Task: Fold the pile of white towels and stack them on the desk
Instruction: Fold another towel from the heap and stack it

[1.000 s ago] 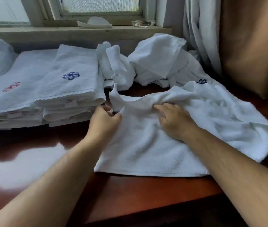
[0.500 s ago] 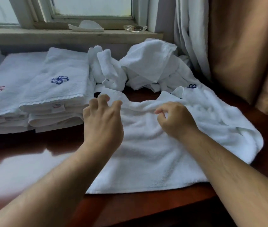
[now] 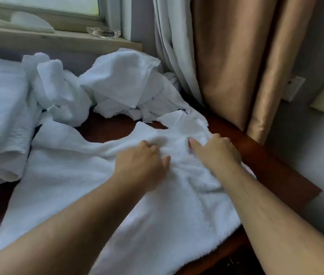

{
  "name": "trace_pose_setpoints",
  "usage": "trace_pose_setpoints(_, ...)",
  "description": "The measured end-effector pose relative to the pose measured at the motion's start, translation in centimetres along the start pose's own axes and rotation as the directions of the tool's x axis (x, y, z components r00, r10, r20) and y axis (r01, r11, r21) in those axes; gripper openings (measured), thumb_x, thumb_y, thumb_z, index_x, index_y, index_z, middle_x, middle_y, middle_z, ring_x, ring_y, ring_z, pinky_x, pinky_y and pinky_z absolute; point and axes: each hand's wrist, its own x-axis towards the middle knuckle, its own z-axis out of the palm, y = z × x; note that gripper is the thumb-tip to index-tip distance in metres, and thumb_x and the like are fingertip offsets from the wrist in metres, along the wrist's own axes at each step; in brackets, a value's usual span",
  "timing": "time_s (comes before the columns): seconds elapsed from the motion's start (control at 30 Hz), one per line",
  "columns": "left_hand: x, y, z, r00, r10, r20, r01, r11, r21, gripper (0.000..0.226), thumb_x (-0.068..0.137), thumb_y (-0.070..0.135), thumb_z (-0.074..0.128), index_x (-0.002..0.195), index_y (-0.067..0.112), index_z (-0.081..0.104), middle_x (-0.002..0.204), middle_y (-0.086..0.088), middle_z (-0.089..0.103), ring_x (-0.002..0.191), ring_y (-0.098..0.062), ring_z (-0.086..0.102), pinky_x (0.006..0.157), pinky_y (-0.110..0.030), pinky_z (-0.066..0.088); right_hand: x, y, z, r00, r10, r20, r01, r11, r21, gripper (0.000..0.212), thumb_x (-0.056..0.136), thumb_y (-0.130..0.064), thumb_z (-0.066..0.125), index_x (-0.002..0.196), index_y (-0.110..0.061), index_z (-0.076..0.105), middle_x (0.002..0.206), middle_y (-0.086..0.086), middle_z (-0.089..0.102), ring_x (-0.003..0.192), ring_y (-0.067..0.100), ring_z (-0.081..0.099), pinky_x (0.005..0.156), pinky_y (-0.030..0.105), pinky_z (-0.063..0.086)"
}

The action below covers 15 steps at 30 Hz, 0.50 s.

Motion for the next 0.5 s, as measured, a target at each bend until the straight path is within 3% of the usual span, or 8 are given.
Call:
trace_pose_setpoints(0.07, 1.0, 0.6, -0.6, 0.995, 0.024, -0.098, -0.013, 0.993, 0.116, 0.034, 0.097, 0.044, 0.032, 0.091, 0.023, 0.058, 0.088, -0.001, 0.049, 0.080, -0.025, 0.042, 0.069, -0.037, 0.027, 1.0, -0.7, -0.3, 0.988, -0.103, 0.115, 0.096, 0.993, 0.068, 0.063, 0.082, -0.079, 0.045, 0.103, -0.022, 0.060, 0.103, 0.006, 0.067, 0.093, 0.028, 0.063, 0.071, 0.036, 0.050)
trace_pose_setpoints(0.1, 1.4, 0.8, -0.5, 0.985, 0.070, -0.157, -0.055, 0.994, 0.095, 0.027, 0.097, 0.040, 0.036, 0.086, 0.022, 0.053, 0.092, -0.001, 0.051, 0.083, -0.023, 0.040, 0.072, -0.037, 0.029, 1.1, -1.2, -0.3, 0.978, -0.157, 0.135, 0.140, 0.982, 0.129, 0.055, 0.082, -0.078, 0.046, 0.089, -0.025, 0.059, 0.094, 0.002, 0.067, 0.089, 0.026, 0.063, 0.069, 0.035, 0.049)
trace_pose_setpoints(0.17, 1.9, 0.5, 0.8, 0.967, 0.165, -0.192, -0.175, 0.984, -0.037, 0.021, 0.096, 0.040, 0.041, 0.104, 0.023, 0.051, 0.118, 0.001, 0.050, 0.104, -0.022, 0.042, 0.084, -0.036, 0.036, 1.2, -1.9, 0.2, 0.976, -0.203, 0.079, 0.181, 0.957, 0.227, 0.055, 0.083, -0.079, 0.045, 0.086, -0.027, 0.062, 0.095, -0.001, 0.066, 0.094, 0.025, 0.060, 0.080, 0.036, 0.050)
trace_pose_setpoints(0.27, 2.5, -1.2, 2.1, 0.982, 0.156, -0.102, -0.173, 0.966, -0.189, 0.057, 0.094, 0.046, 0.042, 0.148, 0.037, 0.029, 0.150, 0.006, 0.033, 0.136, -0.021, 0.030, 0.105, -0.040, 0.035, 1.4, -1.3, 1.3, 0.986, -0.169, -0.005, 0.168, 0.980, 0.109, 0.088, 0.072, -0.090, 0.036, 0.128, -0.027, 0.059, 0.122, 0.004, 0.058, 0.117, 0.027, 0.046, 0.101, 0.039, 0.037)
trace_pose_setpoints(0.3, 2.6, -1.6, 2.4, 0.986, 0.138, -0.094, -0.153, 0.973, -0.172, 0.064, 0.094, 0.049, 0.040, 0.153, 0.041, 0.020, 0.155, 0.007, 0.028, 0.141, -0.021, 0.025, 0.107, -0.042, 0.033, 1.4, -1.0, 1.6, 0.985, -0.172, -0.013, 0.172, 0.984, 0.047, 0.091, 0.070, -0.091, 0.036, 0.130, -0.026, 0.058, 0.122, 0.003, 0.058, 0.116, 0.027, 0.045, 0.099, 0.040, 0.038)
trace_pose_setpoints(0.37, 2.8, -2.0, 2.7, 0.989, 0.107, -0.103, -0.121, 0.983, -0.141, 0.066, 0.094, 0.051, 0.034, 0.156, 0.043, 0.011, 0.159, 0.008, 0.023, 0.145, -0.020, 0.019, 0.108, -0.044, 0.031, 1.8, -0.8, 1.6, 0.977, -0.201, -0.065, 0.205, 0.977, 0.062, 0.065, 0.078, -0.082, 0.045, 0.105, -0.026, 0.063, 0.103, -0.001, 0.061, 0.105, 0.024, 0.047, 0.086, 0.038, 0.042)
trace_pose_setpoints(0.4, 2.8, -1.9, 2.6, 0.989, 0.106, -0.103, -0.119, 0.983, -0.138, 0.065, 0.095, 0.051, 0.033, 0.156, 0.044, 0.011, 0.160, 0.007, 0.023, 0.145, -0.021, 0.018, 0.108, -0.044, 0.031, 2.0, -1.0, 1.3, 0.973, -0.214, -0.083, 0.223, 0.968, 0.117, 0.050, 0.083, -0.075, 0.051, 0.086, -0.025, 0.059, 0.088, -0.005, 0.060, 0.095, 0.021, 0.050, 0.075, 0.036, 0.041)
trace_pose_setpoints(0.5, 2.8, -1.6, 2.5, 0.983, 0.149, -0.110, -0.166, 0.973, -0.160, 0.060, 0.099, 0.045, 0.035, 0.156, 0.044, 0.016, 0.160, 0.005, 0.023, 0.146, -0.021, 0.016, 0.109, -0.043, 0.029, 2.4, -0.9, -0.2, 0.964, -0.265, -0.011, 0.244, 0.868, 0.433, 0.052, 0.091, -0.058, 0.061, 0.059, -0.021, 0.047, 0.052, -0.009, 0.049, 0.057, 0.010, 0.049, 0.052, 0.029, 0.036)
